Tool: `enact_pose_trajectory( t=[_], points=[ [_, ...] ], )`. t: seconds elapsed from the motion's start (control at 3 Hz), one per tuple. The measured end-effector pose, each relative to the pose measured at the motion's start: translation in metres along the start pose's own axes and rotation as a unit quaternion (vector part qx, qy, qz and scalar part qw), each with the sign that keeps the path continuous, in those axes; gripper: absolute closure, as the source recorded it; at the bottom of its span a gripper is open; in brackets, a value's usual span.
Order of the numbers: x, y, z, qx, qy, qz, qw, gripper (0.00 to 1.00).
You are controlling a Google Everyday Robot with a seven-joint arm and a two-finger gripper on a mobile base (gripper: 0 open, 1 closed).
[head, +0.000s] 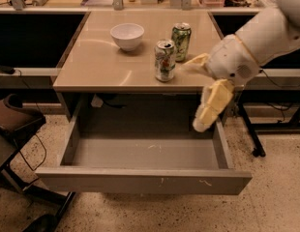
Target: Place 7up can into top drawer
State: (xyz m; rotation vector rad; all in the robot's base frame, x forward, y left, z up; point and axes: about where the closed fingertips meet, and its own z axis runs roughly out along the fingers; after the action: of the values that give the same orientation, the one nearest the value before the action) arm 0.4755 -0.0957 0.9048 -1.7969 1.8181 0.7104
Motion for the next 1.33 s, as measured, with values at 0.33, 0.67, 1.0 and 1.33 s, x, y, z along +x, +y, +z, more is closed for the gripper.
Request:
enact_pose_trajectory(
  t=[0.33,0.67,1.0,1.33],
  points=[
    [-0.046,-0.024,0.032,-0.042,-0.116,0.012,0.9923,0.0],
    [-0.05,-0.023,0.033,-0.049,-0.128,0.015,0.9904,0.0],
    [-0.046,-0.023,0.037,-0.039,-0.125,0.029,0.9909,0.0],
    [-0.005,-0.061,0.009,0.048,-0.143,0.085,0.9849,0.0]
  ],
)
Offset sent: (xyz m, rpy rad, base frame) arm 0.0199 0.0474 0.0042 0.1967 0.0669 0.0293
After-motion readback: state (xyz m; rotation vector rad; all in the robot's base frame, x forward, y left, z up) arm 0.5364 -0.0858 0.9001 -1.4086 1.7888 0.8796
